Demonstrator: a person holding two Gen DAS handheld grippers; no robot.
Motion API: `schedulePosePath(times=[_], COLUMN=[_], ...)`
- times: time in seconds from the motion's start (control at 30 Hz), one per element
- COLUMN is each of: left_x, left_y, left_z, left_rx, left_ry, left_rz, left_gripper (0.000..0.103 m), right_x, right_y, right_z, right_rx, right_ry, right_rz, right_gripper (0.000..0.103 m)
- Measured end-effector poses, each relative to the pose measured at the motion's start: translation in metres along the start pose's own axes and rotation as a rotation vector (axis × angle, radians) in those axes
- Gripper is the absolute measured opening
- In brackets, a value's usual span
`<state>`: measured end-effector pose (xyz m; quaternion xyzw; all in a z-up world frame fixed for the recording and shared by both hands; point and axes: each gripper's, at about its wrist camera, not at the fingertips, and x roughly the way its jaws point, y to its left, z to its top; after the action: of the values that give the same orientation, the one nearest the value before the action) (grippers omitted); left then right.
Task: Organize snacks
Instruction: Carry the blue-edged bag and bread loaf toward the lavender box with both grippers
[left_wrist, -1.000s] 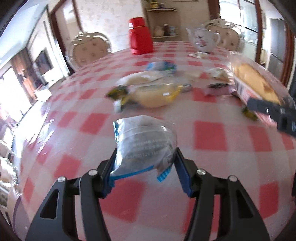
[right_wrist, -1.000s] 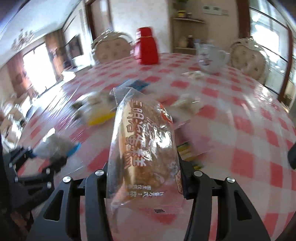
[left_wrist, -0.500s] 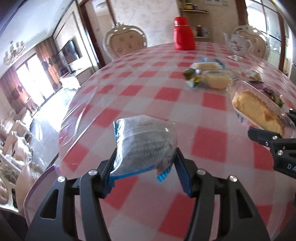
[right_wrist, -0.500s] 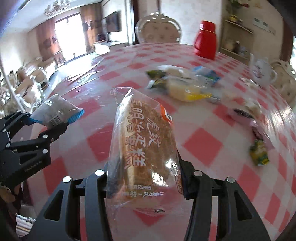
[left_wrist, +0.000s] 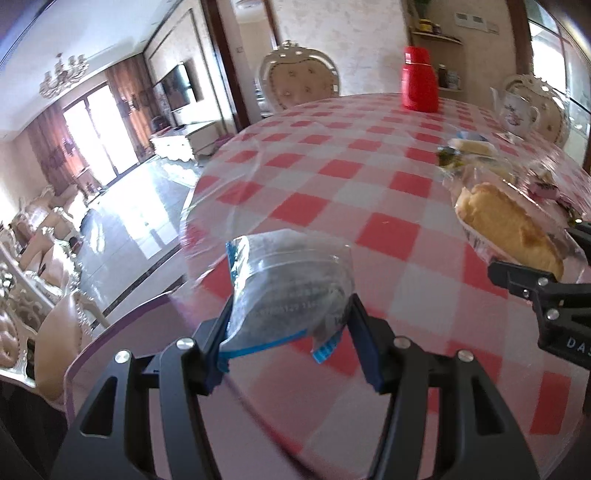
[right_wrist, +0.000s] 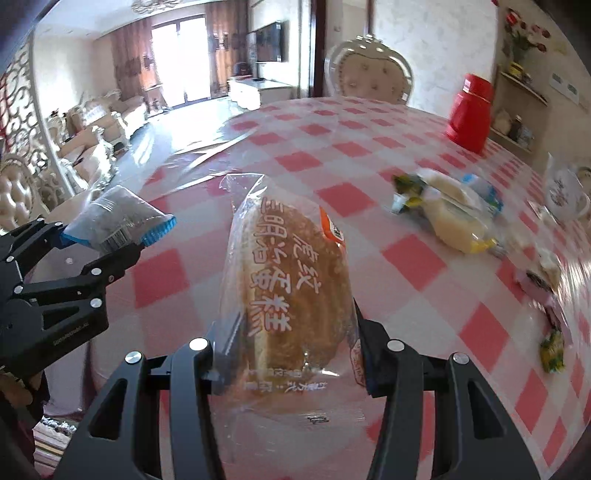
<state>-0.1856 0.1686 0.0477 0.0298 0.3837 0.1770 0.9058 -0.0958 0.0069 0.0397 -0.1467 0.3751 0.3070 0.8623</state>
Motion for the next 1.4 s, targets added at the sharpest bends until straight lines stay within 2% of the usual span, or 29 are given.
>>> schedulePosePath(times=[0.47,0.93,1.4], left_x=[-0.015,-0.020,-0.003], left_y=[0.072,0.135,0.185], left_z=[-0.038,-0.076,-0.114], left_rx=[-0.098,-0.181,-0.246], left_ry=[0.028,0.063,0.160], left_rz=[0.094,0.144,0.188], left_gripper=[0.058,0.058,0.060], right_x=[0.002,0.012,0.039], right_y=[0.089,0.181,0.246], right_z=[0.016,0.016,-0.002], right_rx=[-0.140,-0.268,-0.372], right_ry=[-0.019,0.009,0.097], right_rz=[0.097,0.178,0.228], right_gripper=[0.050,0.050,0.050])
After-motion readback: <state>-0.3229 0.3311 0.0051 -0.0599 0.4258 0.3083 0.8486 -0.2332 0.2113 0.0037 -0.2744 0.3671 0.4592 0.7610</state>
